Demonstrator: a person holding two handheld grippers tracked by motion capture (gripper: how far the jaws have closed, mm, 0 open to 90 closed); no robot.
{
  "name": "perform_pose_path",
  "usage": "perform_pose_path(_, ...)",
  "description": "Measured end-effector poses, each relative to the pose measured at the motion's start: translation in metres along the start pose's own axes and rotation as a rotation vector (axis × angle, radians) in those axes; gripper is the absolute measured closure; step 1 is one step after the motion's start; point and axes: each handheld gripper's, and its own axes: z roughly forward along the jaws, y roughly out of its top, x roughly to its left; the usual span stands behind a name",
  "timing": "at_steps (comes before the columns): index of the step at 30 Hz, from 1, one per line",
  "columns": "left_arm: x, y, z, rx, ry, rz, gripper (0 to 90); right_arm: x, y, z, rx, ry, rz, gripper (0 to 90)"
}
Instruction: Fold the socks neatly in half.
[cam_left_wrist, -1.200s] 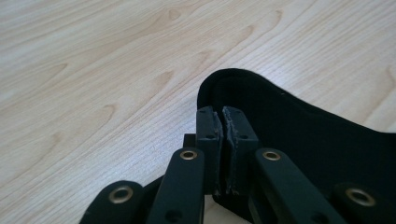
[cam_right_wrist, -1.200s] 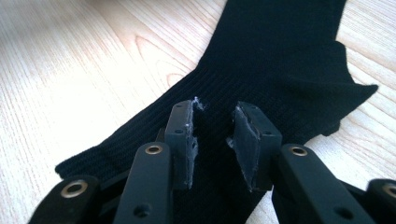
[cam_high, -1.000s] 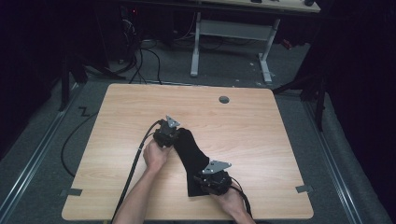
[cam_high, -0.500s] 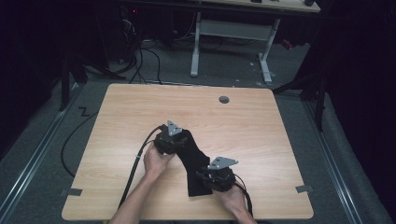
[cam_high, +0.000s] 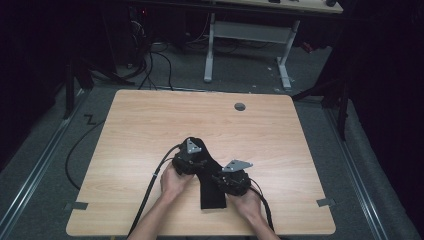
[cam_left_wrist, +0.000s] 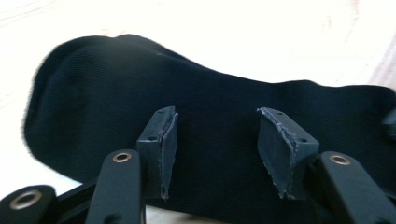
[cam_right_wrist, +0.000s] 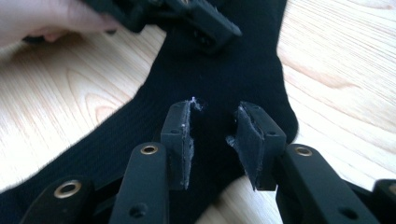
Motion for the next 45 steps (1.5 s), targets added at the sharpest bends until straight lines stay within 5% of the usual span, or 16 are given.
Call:
perform_pose_path(9, -0.002, -0.001, -0.004, 0.024, 0.010, 0.014, 47.6, 0.006, -0.002, -0.003, 0.018, -0.014, -0.045, 62.5)
perform_pose_path(13, -0.001, -0.001, -0.006, 0.039, 0.004, 0.022, 47.7, 0.010, -0.004, -0.007, -0.017, -0.021, -0.051, 62.8)
perform_pose_path(27, 0.000, -0.006, -0.015, 0.015, -0.003, 0.015, 44.0, 0.016, -0.014, -0.011, 0.010, 0.023, -0.067, 62.3)
perform_pose_path(39, 0.039, -0.001, -0.034, -0.044, 0.102, -0.089, 41.8, 0.016, -0.014, -0.011, 0.012, 0.026, -0.066, 62.2)
perform_pose_path(45, 0.055, 0.001, -0.024, -0.004, 0.124, -0.124, 41.2, 0.015, -0.014, -0.011, 0.011, 0.027, -0.065, 62.3)
